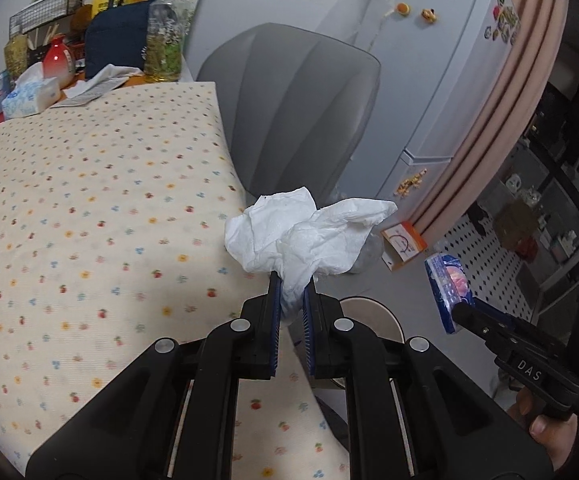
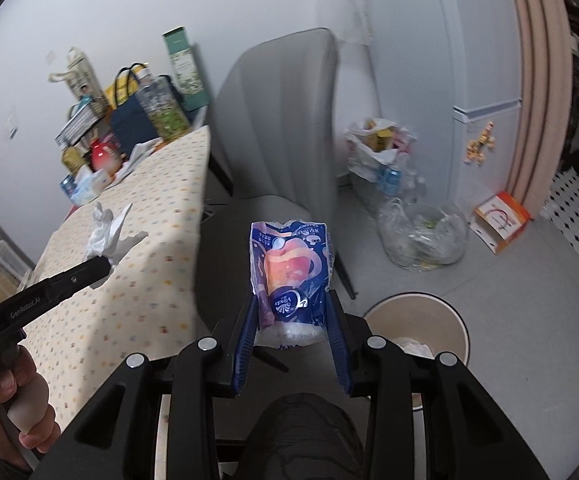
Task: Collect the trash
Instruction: 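Carry the packet in the right tool and tissue in the left tool to the bin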
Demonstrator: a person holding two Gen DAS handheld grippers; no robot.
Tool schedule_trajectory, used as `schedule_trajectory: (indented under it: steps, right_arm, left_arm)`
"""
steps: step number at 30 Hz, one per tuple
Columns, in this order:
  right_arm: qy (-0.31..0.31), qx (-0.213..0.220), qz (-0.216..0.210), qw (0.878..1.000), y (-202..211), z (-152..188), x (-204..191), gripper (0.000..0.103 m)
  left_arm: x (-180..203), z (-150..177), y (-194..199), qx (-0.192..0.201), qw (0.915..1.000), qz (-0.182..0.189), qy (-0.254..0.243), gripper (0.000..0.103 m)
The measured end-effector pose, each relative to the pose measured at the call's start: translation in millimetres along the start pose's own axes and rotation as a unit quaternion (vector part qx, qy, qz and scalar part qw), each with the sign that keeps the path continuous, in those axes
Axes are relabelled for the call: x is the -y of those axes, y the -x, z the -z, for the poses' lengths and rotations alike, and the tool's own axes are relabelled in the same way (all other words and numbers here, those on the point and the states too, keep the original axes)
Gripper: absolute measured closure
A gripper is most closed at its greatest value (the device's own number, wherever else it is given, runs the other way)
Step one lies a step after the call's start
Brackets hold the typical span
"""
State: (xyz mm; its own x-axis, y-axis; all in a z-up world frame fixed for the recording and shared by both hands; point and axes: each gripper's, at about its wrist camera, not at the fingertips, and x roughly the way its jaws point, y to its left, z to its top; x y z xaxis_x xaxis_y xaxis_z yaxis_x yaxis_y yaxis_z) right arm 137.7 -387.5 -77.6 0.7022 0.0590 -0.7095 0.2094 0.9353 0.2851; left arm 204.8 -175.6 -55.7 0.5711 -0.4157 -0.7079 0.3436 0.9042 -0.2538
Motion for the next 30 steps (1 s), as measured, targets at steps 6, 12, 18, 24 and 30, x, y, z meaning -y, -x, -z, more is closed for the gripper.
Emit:
schedule_trajectory:
  steps: [6, 12, 18, 24, 30]
  right_arm:
    - [-0.028, -0.008, 0.018, 0.999, -12, 4, 32, 0.069]
    - [-0.050, -0.014, 0.034, 0.998, -28, 4, 56, 0.067]
    - [-0.075, -0.004, 0.054, 0.996, -37, 5, 80, 0.034]
    - [-0.091, -0.004, 0.057, 0.994, -34, 11, 104, 0.032]
    - [-0.106, 0.009, 0.056, 0.993, -18, 12, 125, 0.032]
  left_arm:
    - [18, 4, -22, -0.021, 0.9997, 0.003, -0.011, 0.092]
    - [30, 6, -36, -0.036, 0.9991, 0.003, -0.021, 0.092]
    - [42, 6, -47, -0.045, 0.9984, 0.007, -0.032, 0.092]
    - [63, 8, -63, -0.062, 0.9968, 0.012, -0.050, 0.092]
    - [94, 10, -82, -0.078, 0.9939, 0.018, -0.076, 0.092]
